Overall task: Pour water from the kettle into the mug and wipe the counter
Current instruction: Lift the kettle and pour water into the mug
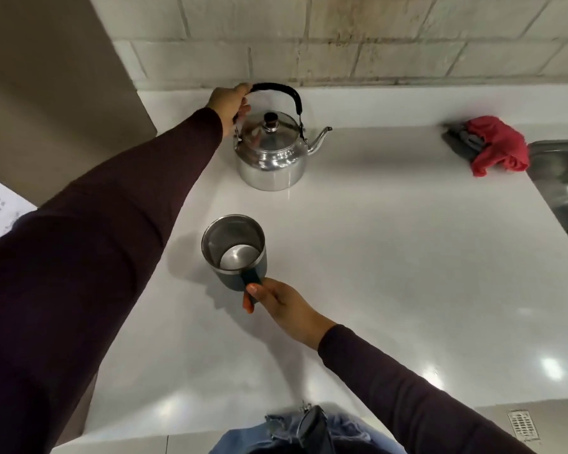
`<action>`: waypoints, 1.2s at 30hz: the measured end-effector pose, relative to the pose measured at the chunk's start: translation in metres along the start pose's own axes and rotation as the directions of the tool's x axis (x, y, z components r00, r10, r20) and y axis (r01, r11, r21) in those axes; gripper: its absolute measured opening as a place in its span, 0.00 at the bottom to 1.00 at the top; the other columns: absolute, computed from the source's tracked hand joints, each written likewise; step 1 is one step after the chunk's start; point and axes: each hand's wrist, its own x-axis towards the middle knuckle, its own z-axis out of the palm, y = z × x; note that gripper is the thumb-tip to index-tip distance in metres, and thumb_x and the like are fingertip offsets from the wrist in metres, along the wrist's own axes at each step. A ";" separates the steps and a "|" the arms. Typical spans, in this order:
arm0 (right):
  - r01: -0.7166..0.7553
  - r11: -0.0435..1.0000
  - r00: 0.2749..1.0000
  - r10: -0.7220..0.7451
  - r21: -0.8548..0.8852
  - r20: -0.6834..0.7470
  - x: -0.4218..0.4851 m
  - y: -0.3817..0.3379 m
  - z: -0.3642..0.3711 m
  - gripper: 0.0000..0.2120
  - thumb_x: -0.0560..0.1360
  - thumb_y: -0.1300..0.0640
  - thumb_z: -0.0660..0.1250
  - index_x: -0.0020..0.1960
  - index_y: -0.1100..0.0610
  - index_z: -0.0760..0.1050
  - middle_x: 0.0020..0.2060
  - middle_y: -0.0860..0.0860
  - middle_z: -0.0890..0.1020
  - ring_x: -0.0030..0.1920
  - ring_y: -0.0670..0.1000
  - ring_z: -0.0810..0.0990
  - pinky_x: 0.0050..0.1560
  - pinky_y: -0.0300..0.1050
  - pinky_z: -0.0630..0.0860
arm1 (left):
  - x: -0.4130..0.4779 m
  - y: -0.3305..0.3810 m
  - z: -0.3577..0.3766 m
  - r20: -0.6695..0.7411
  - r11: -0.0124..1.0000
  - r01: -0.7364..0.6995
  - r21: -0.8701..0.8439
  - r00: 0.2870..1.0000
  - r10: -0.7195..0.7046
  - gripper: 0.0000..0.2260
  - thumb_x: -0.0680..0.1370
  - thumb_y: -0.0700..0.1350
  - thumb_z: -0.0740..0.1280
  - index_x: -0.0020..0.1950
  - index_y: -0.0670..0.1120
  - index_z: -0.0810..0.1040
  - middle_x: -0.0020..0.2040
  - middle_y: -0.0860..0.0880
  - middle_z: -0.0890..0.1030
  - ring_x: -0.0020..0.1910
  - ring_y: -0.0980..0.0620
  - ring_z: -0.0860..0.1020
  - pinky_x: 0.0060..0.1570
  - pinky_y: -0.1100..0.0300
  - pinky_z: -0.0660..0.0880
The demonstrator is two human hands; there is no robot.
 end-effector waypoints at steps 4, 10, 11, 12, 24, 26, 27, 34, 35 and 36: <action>0.008 1.000 1.000 -0.008 -0.007 0.004 0.000 -0.002 -0.001 0.16 0.81 0.50 0.54 0.40 0.55 0.73 0.40 0.49 0.77 0.43 0.44 0.73 0.47 0.24 0.67 | -0.005 0.009 -0.004 0.121 0.925 -0.241 0.293 0.969 0.214 0.12 0.69 0.53 0.74 0.39 0.46 0.78 0.30 0.50 0.72 0.22 0.60 0.70 0.24 0.68 0.67; 0.016 1.000 1.000 -0.016 -0.025 0.001 -0.001 -0.003 -0.001 0.16 0.82 0.52 0.54 0.40 0.56 0.73 0.40 0.50 0.76 0.43 0.45 0.73 0.48 0.29 0.68 | -0.026 0.015 -0.002 0.205 0.882 -0.360 0.306 0.929 0.308 0.11 0.68 0.48 0.76 0.33 0.48 0.76 0.30 0.51 0.70 0.26 0.61 0.69 0.28 0.71 0.67; 0.019 0.999 1.000 -0.018 -0.030 0.002 -0.001 -0.004 -0.001 0.16 0.82 0.52 0.54 0.40 0.56 0.73 0.40 0.50 0.76 0.42 0.44 0.73 0.47 0.27 0.67 | -0.031 0.016 -0.003 0.181 0.894 -0.371 0.253 0.925 0.333 0.09 0.68 0.47 0.76 0.34 0.47 0.78 0.30 0.52 0.73 0.28 0.60 0.71 0.32 0.70 0.70; 0.022 0.999 1.000 -0.022 -0.033 0.003 -0.001 -0.003 -0.001 0.16 0.82 0.52 0.54 0.39 0.57 0.73 0.39 0.49 0.76 0.41 0.41 0.73 0.47 0.25 0.67 | -0.037 0.018 -0.005 0.146 0.905 -0.378 0.193 0.924 0.355 0.07 0.69 0.45 0.76 0.35 0.46 0.80 0.30 0.53 0.76 0.29 0.61 0.74 0.34 0.69 0.73; 0.092 0.995 0.995 -0.094 -0.045 -0.033 0.004 0.005 -0.001 0.17 0.82 0.54 0.54 0.39 0.58 0.73 0.36 0.48 0.77 0.40 0.40 0.75 0.48 0.25 0.68 | -0.169 0.089 -0.081 -0.166 0.798 -0.559 0.226 0.785 0.597 0.12 0.64 0.52 0.77 0.28 0.52 0.76 0.21 0.58 0.72 0.18 0.63 0.66 0.23 0.70 0.63; 0.121 0.991 0.992 -0.122 -0.060 -0.023 0.004 0.006 0.001 0.17 0.82 0.54 0.53 0.38 0.58 0.73 0.37 0.49 0.77 0.41 0.44 0.75 0.48 0.28 0.69 | -0.195 0.090 -0.099 -0.221 0.792 -0.547 0.272 0.765 0.604 0.14 0.63 0.54 0.77 0.27 0.52 0.74 0.18 0.59 0.70 0.18 0.62 0.65 0.22 0.70 0.62; 0.131 0.990 0.991 -0.133 -0.056 -0.029 0.005 0.008 -0.001 0.18 0.82 0.54 0.53 0.38 0.57 0.73 0.37 0.49 0.77 0.41 0.44 0.75 0.48 0.29 0.69 | -0.205 0.090 -0.106 -0.233 0.792 -0.535 0.292 0.764 0.602 0.14 0.62 0.56 0.77 0.27 0.52 0.74 0.17 0.58 0.69 0.19 0.61 0.65 0.23 0.69 0.61; 0.168 0.984 0.985 -0.170 -0.054 -0.034 0.006 0.007 0.002 0.18 0.82 0.56 0.52 0.37 0.60 0.71 0.36 0.52 0.77 0.40 0.48 0.74 0.48 0.37 0.69 | -0.282 0.077 -0.143 -0.352 0.783 -0.510 0.356 0.703 0.617 0.15 0.60 0.59 0.77 0.27 0.50 0.78 0.17 0.58 0.68 0.20 0.60 0.63 0.22 0.66 0.62; 0.176 0.983 0.984 -0.178 -0.048 -0.034 0.005 0.007 0.002 0.18 0.82 0.56 0.52 0.37 0.60 0.71 0.36 0.54 0.77 0.41 0.50 0.75 0.49 0.39 0.69 | -0.292 0.074 -0.145 -0.361 0.783 -0.504 0.364 0.699 0.618 0.14 0.61 0.59 0.77 0.28 0.50 0.79 0.17 0.58 0.69 0.20 0.61 0.64 0.24 0.67 0.64; 0.184 0.982 0.982 -0.185 -0.044 -0.031 0.005 0.006 0.002 0.18 0.82 0.56 0.52 0.37 0.61 0.71 0.36 0.55 0.77 0.42 0.51 0.75 0.50 0.40 0.70 | -0.302 0.072 -0.147 -0.368 0.785 -0.495 0.373 0.697 0.615 0.13 0.61 0.58 0.77 0.29 0.50 0.80 0.18 0.59 0.70 0.19 0.61 0.65 0.27 0.67 0.68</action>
